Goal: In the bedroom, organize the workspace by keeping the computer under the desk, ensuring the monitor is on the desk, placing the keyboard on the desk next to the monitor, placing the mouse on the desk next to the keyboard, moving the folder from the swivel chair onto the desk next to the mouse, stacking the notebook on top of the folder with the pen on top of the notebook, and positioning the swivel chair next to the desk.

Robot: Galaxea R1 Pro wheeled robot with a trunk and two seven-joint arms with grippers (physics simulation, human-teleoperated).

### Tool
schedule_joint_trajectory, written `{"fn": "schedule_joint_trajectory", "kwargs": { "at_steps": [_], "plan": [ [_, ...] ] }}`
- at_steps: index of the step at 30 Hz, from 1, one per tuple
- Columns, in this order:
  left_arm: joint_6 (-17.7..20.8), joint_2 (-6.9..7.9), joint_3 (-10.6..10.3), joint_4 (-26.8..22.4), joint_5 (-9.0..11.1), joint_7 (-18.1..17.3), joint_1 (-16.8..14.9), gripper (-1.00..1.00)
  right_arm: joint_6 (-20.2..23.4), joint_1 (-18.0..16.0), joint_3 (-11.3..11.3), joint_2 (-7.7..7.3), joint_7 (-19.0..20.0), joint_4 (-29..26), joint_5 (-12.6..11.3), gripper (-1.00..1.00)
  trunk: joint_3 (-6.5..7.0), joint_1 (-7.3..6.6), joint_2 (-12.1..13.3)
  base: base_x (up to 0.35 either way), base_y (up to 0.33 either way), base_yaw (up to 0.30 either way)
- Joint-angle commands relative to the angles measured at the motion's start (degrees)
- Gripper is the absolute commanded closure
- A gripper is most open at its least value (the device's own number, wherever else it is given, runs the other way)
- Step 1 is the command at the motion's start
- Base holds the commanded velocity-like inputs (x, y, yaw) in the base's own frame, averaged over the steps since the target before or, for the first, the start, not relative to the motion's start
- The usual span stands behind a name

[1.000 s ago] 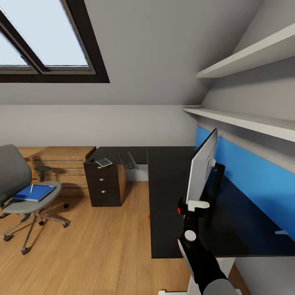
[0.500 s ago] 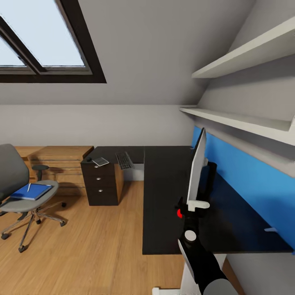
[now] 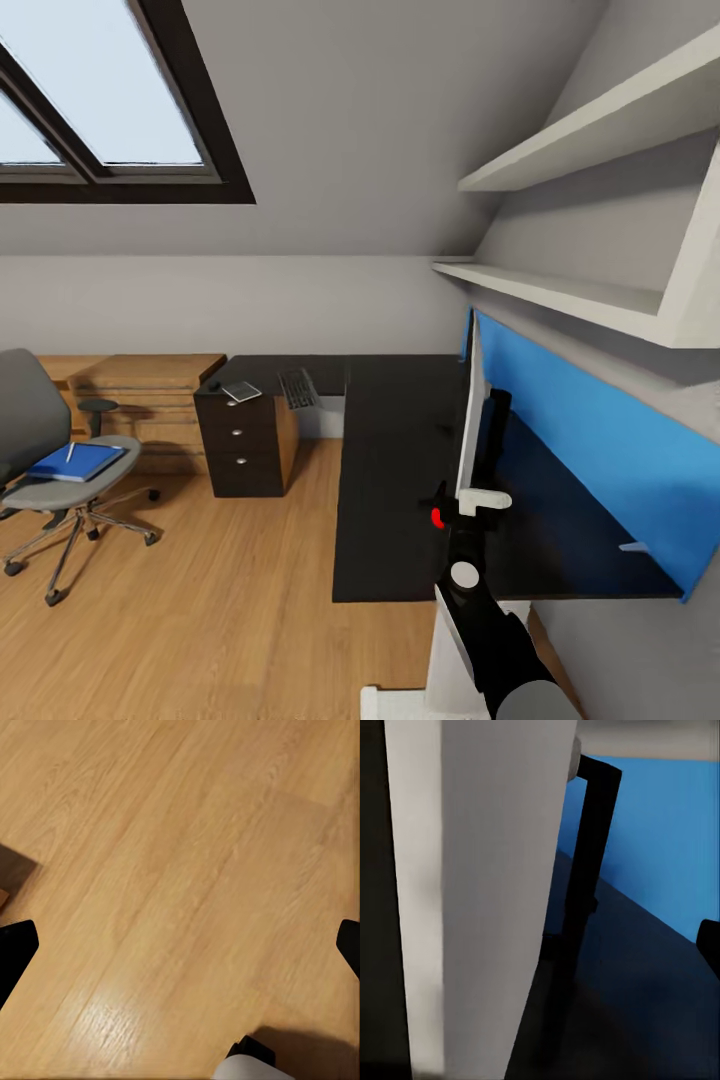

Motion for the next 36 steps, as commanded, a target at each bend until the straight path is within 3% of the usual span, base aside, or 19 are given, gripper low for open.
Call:
{"fn": "schedule_joint_trajectory", "kwargs": {
  "at_steps": [1, 23, 36],
  "plan": [
    [-0.2, 0.02, -0.1, -0.1, 0.6, 0.1, 0.0, -1.00, 0.0, -0.1, 0.1, 0.00, -0.4, 0.1, 0.3, -1.00, -0.06, 0.00, 0.0, -0.052, -0.107, 0.000],
    [-0.3, 0.03, 0.0, -0.1, 0.8, 0.1, 0.0, -1.00, 0.0, 0.0, 0.2, 0.00, -0.4, 0.0, 0.3, -1.00, -0.06, 0.00, 0.0, -0.031, -0.172, 0.000],
    [-0.3, 0.03, 0.0, -0.1, 0.8, 0.1, 0.0, -1.00, 0.0, -0.1, 0.3, 0.00, -0.4, 0.0, 0.3, -1.00, -0.06, 0.00, 0.0, -0.017, -0.021, 0.000]
  ]
}}
